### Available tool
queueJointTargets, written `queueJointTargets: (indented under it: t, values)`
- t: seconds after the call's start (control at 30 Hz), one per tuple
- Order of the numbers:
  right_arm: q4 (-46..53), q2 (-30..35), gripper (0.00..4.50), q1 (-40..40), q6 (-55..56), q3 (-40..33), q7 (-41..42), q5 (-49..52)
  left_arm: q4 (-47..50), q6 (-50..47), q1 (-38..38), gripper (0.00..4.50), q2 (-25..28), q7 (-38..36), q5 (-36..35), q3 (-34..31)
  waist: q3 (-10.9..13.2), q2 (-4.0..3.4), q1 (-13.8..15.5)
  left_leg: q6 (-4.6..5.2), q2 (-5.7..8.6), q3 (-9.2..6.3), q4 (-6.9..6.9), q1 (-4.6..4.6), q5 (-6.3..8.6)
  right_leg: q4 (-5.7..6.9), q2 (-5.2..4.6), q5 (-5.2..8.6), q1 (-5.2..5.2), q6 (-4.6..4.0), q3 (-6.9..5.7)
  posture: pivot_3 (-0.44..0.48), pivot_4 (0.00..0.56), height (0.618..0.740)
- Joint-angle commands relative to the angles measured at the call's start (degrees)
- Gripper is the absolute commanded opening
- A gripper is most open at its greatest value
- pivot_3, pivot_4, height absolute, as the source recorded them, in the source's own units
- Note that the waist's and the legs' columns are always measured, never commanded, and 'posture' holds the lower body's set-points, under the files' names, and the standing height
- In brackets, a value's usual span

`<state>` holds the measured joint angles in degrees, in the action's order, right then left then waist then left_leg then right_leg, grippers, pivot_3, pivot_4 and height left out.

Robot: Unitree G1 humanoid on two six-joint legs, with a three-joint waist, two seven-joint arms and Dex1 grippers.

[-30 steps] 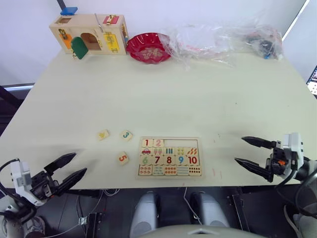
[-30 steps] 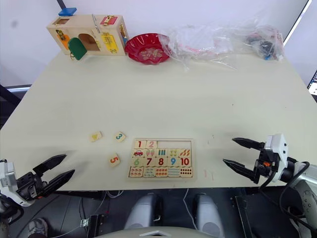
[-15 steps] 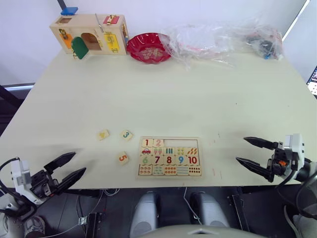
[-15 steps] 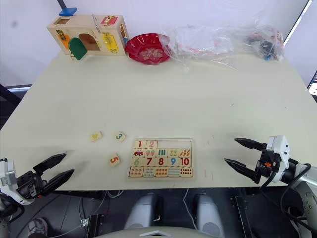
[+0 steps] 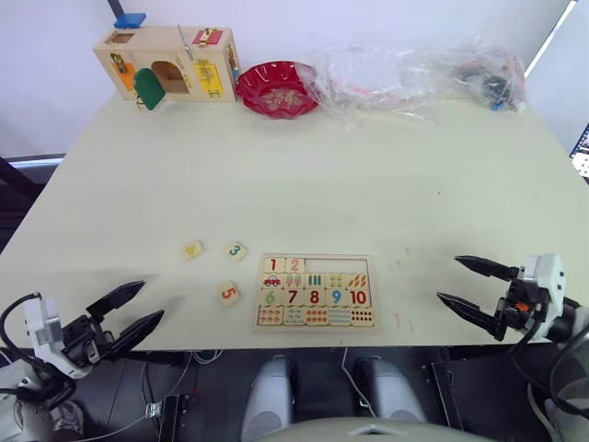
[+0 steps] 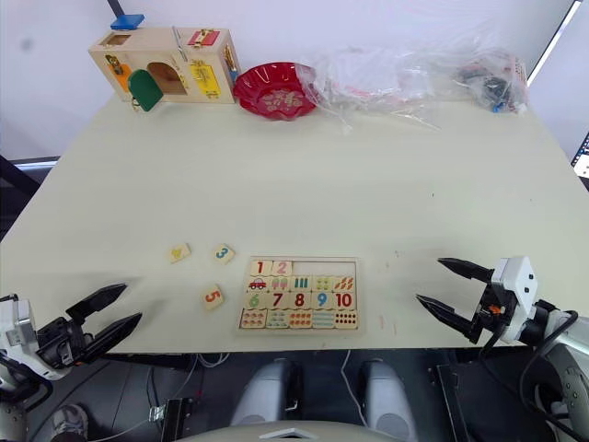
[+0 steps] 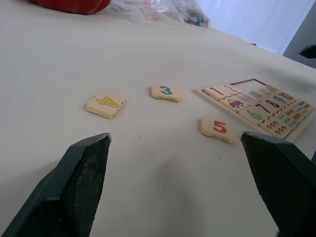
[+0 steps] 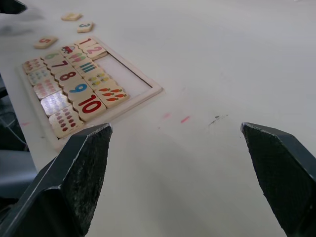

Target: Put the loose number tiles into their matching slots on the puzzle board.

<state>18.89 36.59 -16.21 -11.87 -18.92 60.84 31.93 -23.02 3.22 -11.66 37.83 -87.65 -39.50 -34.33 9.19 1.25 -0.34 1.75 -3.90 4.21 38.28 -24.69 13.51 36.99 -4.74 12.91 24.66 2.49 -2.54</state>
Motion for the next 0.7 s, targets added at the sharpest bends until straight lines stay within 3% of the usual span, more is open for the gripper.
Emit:
queueJointTargets:
  t: [0.03,0.43,0.7]
  values:
    - [2.6,-0.8,4.37,-1.8,1.6,-2.2,-1.9,0.7,2.4,0.7,-0.6,4.5,-0.4,0.7,-0.7,-0.8,0.0,0.01,0.0,0.0,0.0,0.0,0.01,0.0,0.0,0.0,0.0,0.0,-0.01,0.0,0.0,0.0,0.15,0.74]
    - [4.1,-4.0,4.37,-7.1,4.5,-4.8,-6.0,0.8,6.7,-0.1,-0.6,4.5,-4.1,5.7,-1.1,-0.1,-0.1,0.02,0.1,0.0,-0.08,-0.01,0.04,0.07,0.0,0.02,0.08,0.02,-0.08,0.03,0.01,0.0,0.15,0.74]
    - [5.3,-6.9,4.37,-5.9,8.5,-2.3,-10.1,-2.8,10.7,-3.9,-1.1,4.5,-2.6,8.0,-3.0,-1.0,-0.2,0.11,0.1,-0.01,-0.11,-0.01,0.07,0.08,0.0,0.03,0.16,0.02,-0.09,0.03,0.01,0.0,0.15,0.74]
